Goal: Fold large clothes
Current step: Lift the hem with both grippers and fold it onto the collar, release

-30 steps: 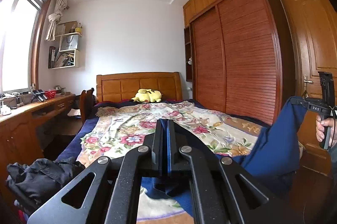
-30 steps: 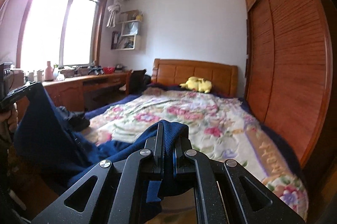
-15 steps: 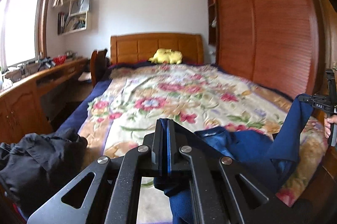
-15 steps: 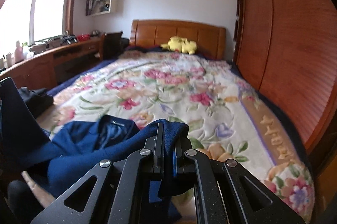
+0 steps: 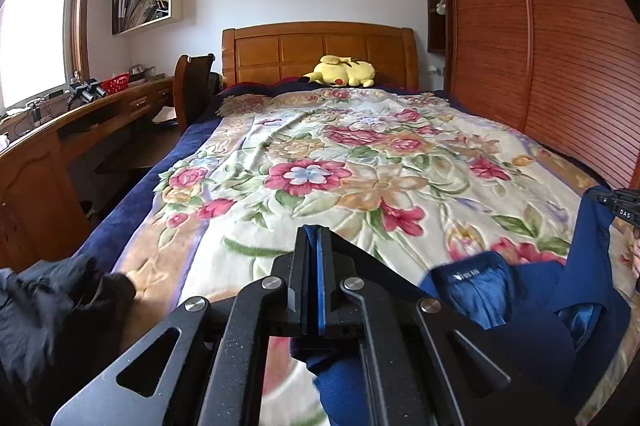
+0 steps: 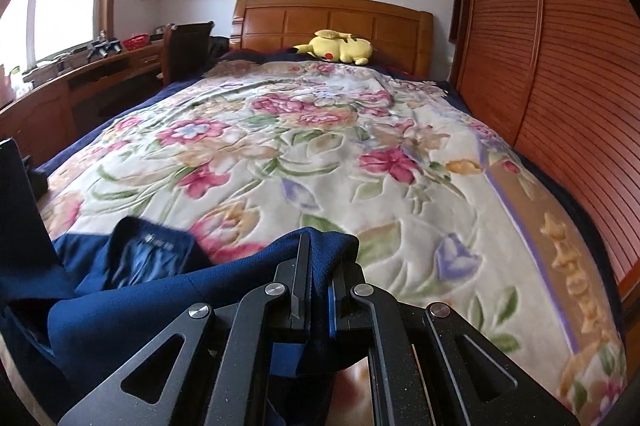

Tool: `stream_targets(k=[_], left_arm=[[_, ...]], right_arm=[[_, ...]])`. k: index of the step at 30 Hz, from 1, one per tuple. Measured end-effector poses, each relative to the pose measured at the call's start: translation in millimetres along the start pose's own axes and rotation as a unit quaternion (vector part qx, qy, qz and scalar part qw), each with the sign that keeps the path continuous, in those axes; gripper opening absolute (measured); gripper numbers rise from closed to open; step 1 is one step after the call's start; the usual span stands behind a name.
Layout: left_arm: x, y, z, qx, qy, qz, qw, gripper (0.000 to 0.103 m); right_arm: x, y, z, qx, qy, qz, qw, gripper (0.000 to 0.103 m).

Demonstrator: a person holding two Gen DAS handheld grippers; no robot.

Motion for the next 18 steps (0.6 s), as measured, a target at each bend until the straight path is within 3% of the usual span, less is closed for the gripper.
stream_targets(k=[7, 12, 13, 15, 16, 17, 18], left_arm=[[54, 0, 5, -0.01, 0.006, 0.025, 0.9996, 0.003], [56, 18, -2, -0.001, 0.012, 0.048, 0.9988, 0.003], [53, 21, -3, 0.004, 0.013, 0.058, 0.9982, 0.004], [46, 23, -3, 0.002, 0.018, 0.063, 0.9979, 0.019], [42, 23, -4, 0.0, 0.023, 0.062, 0.9978, 0.025], [39, 23, -5, -0.002, 0.027, 0.059, 0.9979, 0.037], [29, 23, -6, -0.004, 0.035, 0.053, 0.998, 0.044]], right_arm=[[66, -4, 14, -0.002, 0.04, 0.044, 0.998, 0.005], [77, 0, 29, -0.018, 0.034, 0.066, 0.997, 0.007], [75, 0, 30, -0.016, 0.035, 0.067, 0.997, 0.011], [73, -1, 27, -0.005, 0.028, 0.072, 0.997, 0.021], [71, -2, 25, -0.001, 0.023, 0.074, 0.997, 0.035], [66, -3, 23, 0.0, 0.026, 0.071, 0.997, 0.054], [59, -6, 22, -0.001, 0.033, 0.061, 0.998, 0.062]])
Point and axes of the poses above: each gripper's, at about its wrist camera, not at the fingertips, and x roughly the way its jaws point, z to its left, y to its underside, the point moved 1 cm from there along x, roughly the way its jaws point, and after that the axes turned 11 degrees about y, right-handed, at the moved point
